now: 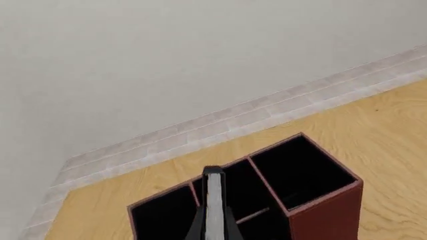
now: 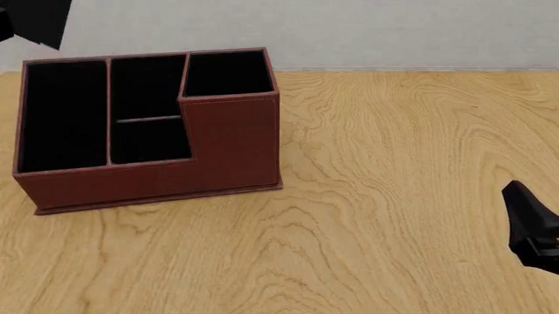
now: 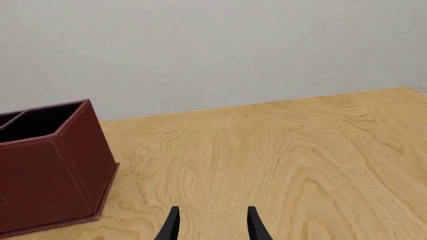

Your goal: Pick up the book and place it in the left compartment of the caddy.

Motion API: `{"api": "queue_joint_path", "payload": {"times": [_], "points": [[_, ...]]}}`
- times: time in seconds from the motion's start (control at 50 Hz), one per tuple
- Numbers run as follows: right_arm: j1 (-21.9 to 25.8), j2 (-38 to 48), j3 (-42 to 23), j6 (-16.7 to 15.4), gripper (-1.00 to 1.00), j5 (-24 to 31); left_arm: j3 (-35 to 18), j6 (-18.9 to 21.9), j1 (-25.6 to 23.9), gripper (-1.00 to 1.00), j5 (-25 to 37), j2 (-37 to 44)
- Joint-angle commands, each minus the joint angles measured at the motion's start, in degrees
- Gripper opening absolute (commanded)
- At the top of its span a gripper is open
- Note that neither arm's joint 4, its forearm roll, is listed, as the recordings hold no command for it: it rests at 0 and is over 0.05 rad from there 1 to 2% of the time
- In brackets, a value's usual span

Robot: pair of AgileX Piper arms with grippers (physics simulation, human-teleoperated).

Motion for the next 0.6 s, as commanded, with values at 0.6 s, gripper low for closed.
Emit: {"api": "queue_joint_path", "payload": {"times": [0.6], "points": [[0.42, 0.05, 0.0, -0.29, 1.0, 0.05, -15.55, 1.91, 11.66, -1.0, 11.55, 15.33]]}}
